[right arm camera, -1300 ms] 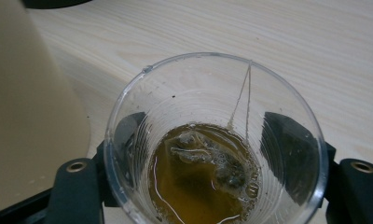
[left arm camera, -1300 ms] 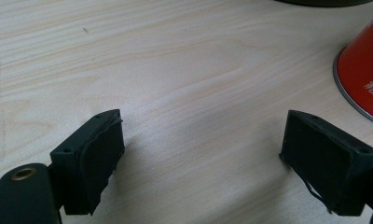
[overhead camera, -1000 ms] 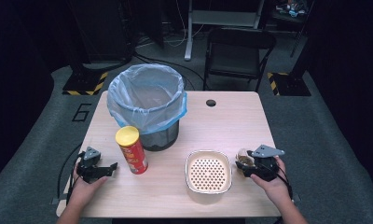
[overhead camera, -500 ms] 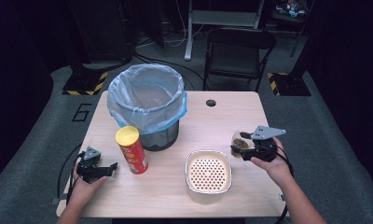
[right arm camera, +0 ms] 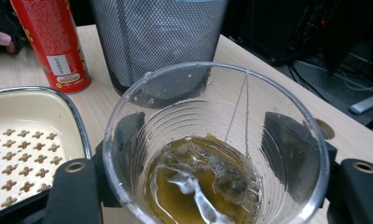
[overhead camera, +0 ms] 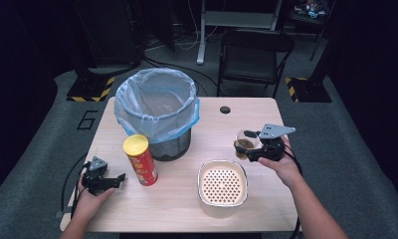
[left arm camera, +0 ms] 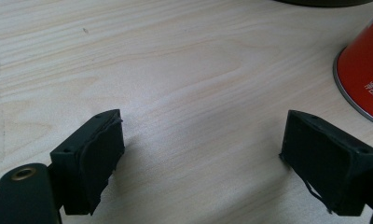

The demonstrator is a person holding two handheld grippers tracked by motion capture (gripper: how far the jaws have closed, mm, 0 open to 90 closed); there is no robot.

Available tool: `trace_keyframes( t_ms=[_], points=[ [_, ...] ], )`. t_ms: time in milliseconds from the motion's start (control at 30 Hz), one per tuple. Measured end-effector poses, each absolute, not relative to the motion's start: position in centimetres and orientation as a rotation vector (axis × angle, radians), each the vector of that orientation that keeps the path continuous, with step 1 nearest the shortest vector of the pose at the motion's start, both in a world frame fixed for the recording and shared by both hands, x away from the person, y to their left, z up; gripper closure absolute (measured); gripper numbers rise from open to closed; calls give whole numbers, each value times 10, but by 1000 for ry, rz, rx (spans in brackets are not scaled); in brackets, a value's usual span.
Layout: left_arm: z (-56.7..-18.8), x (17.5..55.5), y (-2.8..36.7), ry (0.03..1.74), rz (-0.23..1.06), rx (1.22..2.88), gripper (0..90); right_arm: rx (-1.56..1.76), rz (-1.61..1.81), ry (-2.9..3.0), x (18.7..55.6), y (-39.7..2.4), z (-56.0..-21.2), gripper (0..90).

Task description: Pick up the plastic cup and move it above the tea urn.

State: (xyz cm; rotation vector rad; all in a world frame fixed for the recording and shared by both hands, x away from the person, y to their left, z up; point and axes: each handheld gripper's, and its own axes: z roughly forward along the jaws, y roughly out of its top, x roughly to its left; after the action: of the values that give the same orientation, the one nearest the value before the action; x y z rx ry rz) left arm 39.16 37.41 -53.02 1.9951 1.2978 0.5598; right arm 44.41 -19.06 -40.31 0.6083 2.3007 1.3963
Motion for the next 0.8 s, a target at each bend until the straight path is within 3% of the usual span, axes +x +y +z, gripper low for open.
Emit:
trace_keyframes(
  t_ms=[800],
  points=[
    [-530, 392, 374, 1297, 560, 1997, 127, 285, 1299, 2249, 443, -159, -403, 329]
  ],
)
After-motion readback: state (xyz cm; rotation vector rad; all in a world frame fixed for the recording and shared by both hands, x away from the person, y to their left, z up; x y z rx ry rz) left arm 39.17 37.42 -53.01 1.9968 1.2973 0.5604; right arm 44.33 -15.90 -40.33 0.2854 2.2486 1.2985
